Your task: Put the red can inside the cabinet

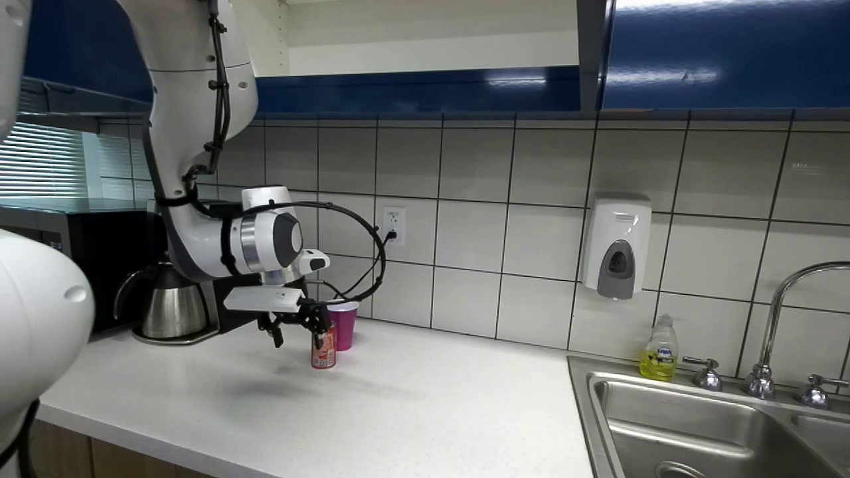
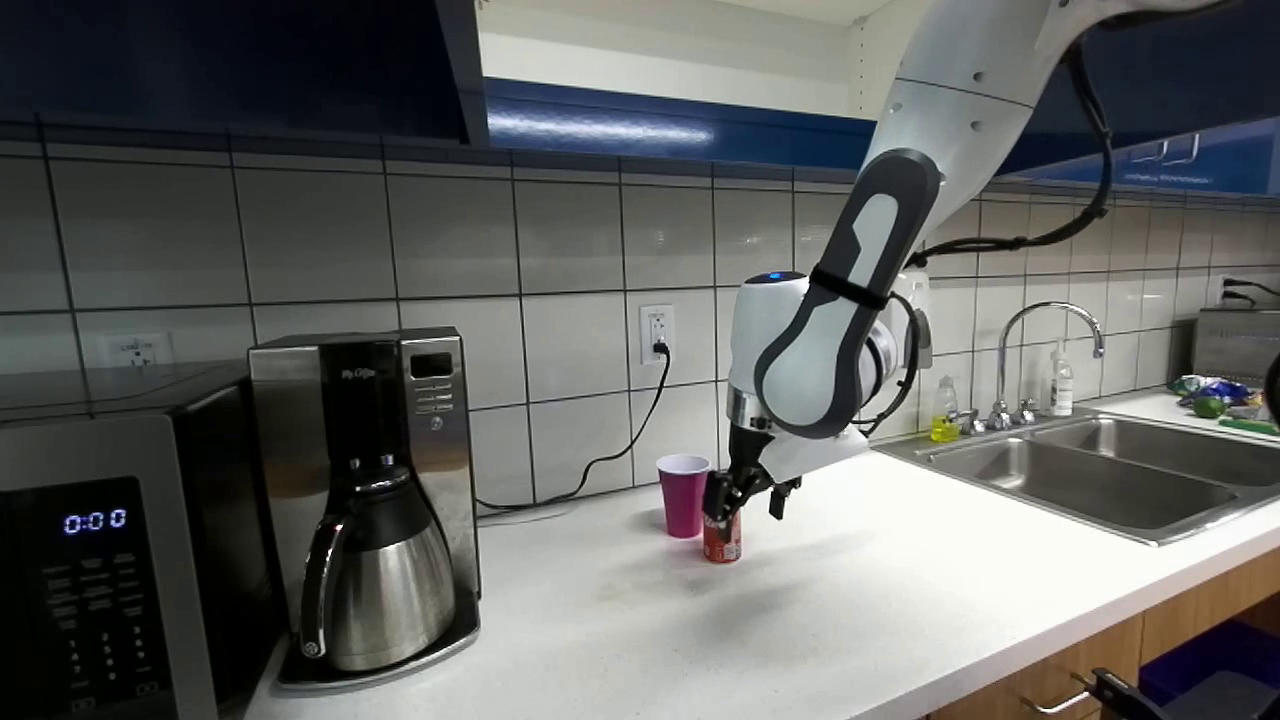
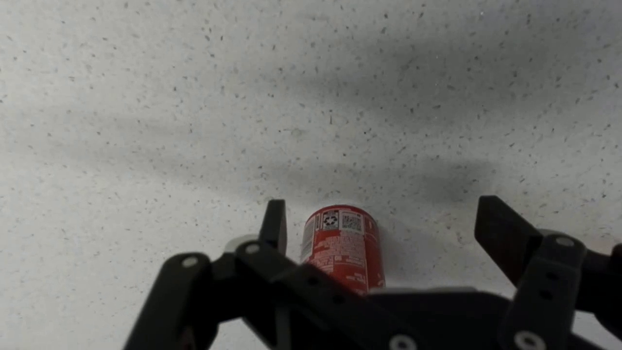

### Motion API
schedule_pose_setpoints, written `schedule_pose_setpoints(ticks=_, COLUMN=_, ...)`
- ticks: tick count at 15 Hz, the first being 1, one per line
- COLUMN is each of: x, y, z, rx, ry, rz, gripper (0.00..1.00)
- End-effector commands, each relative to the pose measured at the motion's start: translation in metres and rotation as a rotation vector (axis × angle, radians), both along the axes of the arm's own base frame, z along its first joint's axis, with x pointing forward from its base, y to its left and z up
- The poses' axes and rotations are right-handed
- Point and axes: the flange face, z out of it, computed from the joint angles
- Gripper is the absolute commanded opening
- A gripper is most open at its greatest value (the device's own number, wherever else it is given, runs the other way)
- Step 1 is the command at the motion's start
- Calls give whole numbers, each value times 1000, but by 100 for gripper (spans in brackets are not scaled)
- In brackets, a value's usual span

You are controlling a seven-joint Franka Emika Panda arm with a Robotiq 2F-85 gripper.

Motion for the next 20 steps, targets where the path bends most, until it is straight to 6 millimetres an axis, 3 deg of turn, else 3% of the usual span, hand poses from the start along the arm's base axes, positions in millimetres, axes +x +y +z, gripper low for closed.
schedule_pose_setpoints(ticks=1, x=15, y=9, z=-2, rx=0, ry=-41, rz=-26, gripper=100)
schedule_pose_setpoints(ticks=8, x=29, y=15, z=-5, rx=-8, ry=-67, rz=-59, gripper=100)
schedule_pose_setpoints(ticks=20, x=38, y=5, z=-13, rx=-29, ry=-88, rz=-120, gripper=100)
